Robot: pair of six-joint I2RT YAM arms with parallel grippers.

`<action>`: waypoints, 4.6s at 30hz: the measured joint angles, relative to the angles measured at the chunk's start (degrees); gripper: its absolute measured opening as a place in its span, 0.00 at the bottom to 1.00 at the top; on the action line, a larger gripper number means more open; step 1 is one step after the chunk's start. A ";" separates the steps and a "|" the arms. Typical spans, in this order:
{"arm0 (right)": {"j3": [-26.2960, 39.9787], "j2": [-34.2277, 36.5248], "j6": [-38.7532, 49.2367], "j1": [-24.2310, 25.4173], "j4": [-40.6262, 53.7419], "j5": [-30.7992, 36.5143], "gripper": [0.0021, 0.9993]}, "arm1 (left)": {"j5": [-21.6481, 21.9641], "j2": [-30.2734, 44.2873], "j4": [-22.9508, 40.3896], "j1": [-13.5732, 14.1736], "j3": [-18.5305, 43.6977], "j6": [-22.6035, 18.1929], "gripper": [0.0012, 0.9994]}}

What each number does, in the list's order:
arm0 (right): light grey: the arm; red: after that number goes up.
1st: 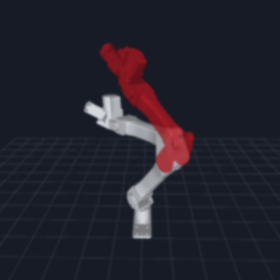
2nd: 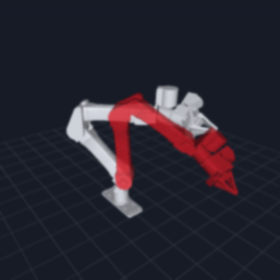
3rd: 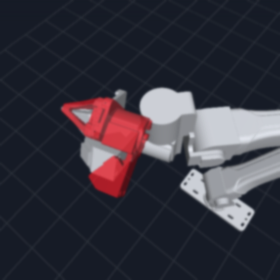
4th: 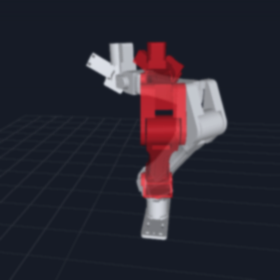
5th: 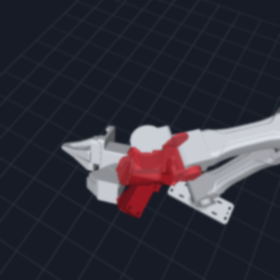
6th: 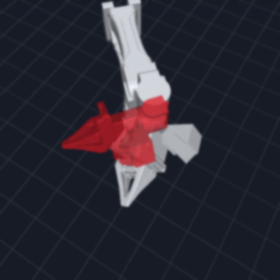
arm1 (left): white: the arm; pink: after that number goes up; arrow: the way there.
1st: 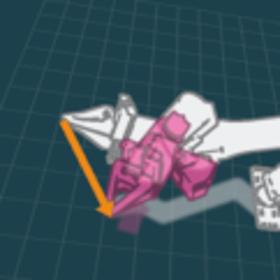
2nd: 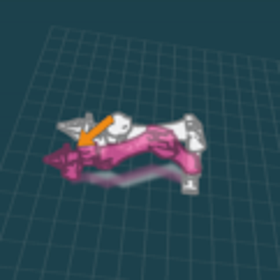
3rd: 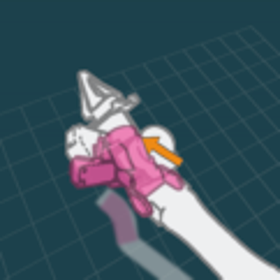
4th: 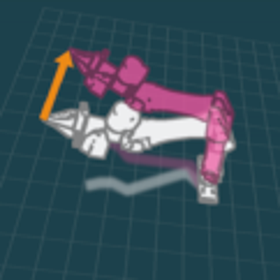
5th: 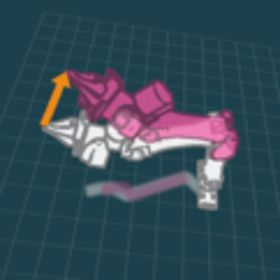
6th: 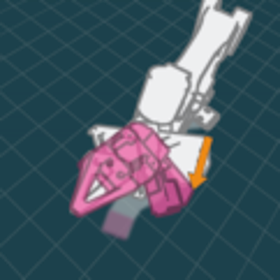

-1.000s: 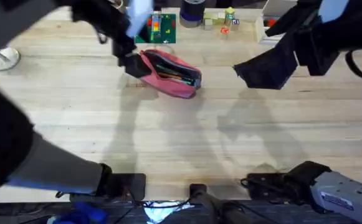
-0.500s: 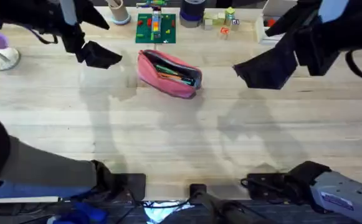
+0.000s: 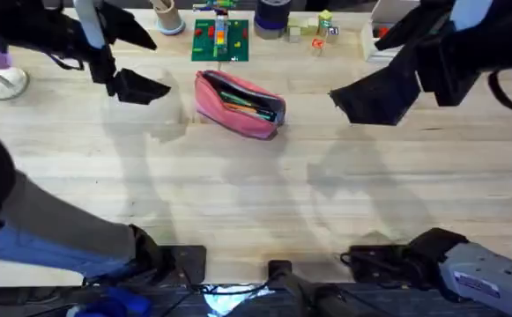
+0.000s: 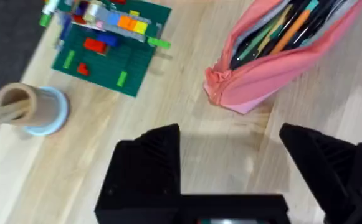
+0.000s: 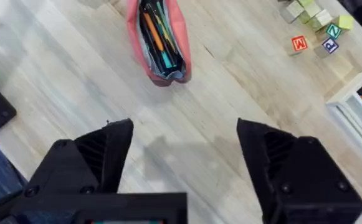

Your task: Unzip the bag, pick up the pens from the table one at a time and place them inside, then zip the bag closed.

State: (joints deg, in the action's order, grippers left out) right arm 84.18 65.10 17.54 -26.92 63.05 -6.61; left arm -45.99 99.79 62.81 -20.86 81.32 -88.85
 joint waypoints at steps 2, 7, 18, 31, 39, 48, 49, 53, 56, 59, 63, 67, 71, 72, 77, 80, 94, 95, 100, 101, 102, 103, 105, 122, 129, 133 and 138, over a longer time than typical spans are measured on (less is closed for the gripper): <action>0.00 0.00 0.00 0.00 0.02 0.00 1.00 | -0.67 2.16 -0.25 -0.02 0.00 -0.63 0.99; 0.00 0.00 0.00 0.00 0.02 0.00 1.00 | -1.19 6.38 -0.40 -0.02 0.00 -2.76 0.99; 0.00 0.02 0.00 0.00 0.02 0.00 1.00 | -4.76 12.27 -0.12 -1.10 0.00 -7.47 0.99; 0.00 4.84 0.00 -0.02 0.45 -0.01 1.00 | -8.27 13.55 1.74 -4.13 0.00 -8.27 0.99; 0.00 7.76 -0.02 0.00 -2.62 -2.38 1.00 | -8.36 13.55 1.74 -4.15 0.00 -8.27 0.99; 0.00 10.08 -3.21 -0.73 -16.23 -10.20 1.00 | -8.43 13.56 1.74 -4.15 0.00 -8.27 0.99; 0.00 10.42 -4.00 -1.17 -17.93 -10.53 1.00 | -8.43 13.55 1.74 -4.15 0.00 -8.27 0.99; 0.11 12.03 -6.07 -2.85 -20.75 -11.08 1.00 | -8.43 13.57 1.74 -4.15 0.00 -8.29 0.99; 1.10 14.29 -7.89 -3.70 -20.75 -11.02 1.00 | -8.43 13.57 1.74 -4.15 0.00 -8.29 0.99; 3.51 17.46 -9.38 -4.42 -20.70 -10.99 1.00 | -8.43 13.55 1.77 -4.15 0.00 -8.27 0.99; 8.31 21.88 -10.53 -5.77 -20.46 -10.97 1.00 | -8.43 13.55 1.74 -4.15 0.00 -8.29 0.99; 13.84 26.03 -11.17 -7.67 -18.00 -10.10 1.00 | -8.43 13.55 1.74 -4.15 0.00 -8.28 0.99; 18.98 30.49 -11.37 -9.82 -15.88 -9.27 1.00 | -8.43 13.55 1.74 -4.15 0.00 -8.29 0.99; 19.96 31.55 -11.39 -10.33 -15.76 -9.24 1.00 | -8.43 13.55 1.74 -4.13 0.00 -8.27 0.99; 21.96 35.38 -11.47 -12.31 -15.95 -8.99 1.00 | -8.43 13.55 1.74 -4.15 0.00 -8.29 0.99; 21.97 37.20 -11.58 -13.23 -16.91 -8.81 1.00 | -8.43 13.56 1.74 -4.15 0.00 -8.27 0.99; 22.05 39.21 -13.34 -14.21 -18.01 -8.64 1.00 | -8.43 13.57 1.74 -4.13 0.00 -8.27 0.99; 22.05 39.21 -13.64 -14.21 -18.01 -8.66 1.00 | -8.43 13.56 1.74 -4.15 0.00 -8.29 0.99; 22.05 39.21 -14.82 -14.21 -20.17 -8.65 1.00 | -8.43 13.55 1.74 -4.15 0.00 -8.29 0.99; 22.05 39.22 -14.84 -14.21 -21.17 -8.64 1.00 | -8.43 13.55 1.74 -4.15 0.00 -8.27 0.99; 22.05 39.29 -14.88 -14.21 -22.32 -8.66 1.00 | -8.43 13.55 1.74 -4.15 0.00 -8.28 0.99; 22.10 39.45 -14.99 -14.23 -23.49 -8.66 1.00 | -8.43 13.57 1.74 -4.15 0.00 -8.27 0.99; 22.27 40.20 -15.03 -14.23 -26.07 -8.66 1.00 | -8.43 13.56 1.74 -4.15 0.00 -8.29 0.99; 22.47 52.56 -15.47 -14.27 -37.79 -7.40 1.00 | -8.43 13.55 1.74 -4.15 0.00 -8.29 0.99; 22.47 56.81 -15.47 -14.32 -38.80 -6.05 1.00 | -8.43 13.55 1.74 -4.15 0.00 -8.29 0.99; 22.47 58.62 -15.49 -14.32 -38.91 -5.68 1.00 | -8.43 13.55 1.74 -4.15 0.00 -8.27 0.99; 22.47 60.48 -15.47 -14.32 -38.95 -5.35 1.00 | -8.43 13.55 1.74 -4.15 0.00 -8.29 0.99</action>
State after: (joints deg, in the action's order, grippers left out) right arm 106.65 125.58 2.07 -41.23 24.10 -11.97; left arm -54.41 113.34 64.55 -25.01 81.32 -97.14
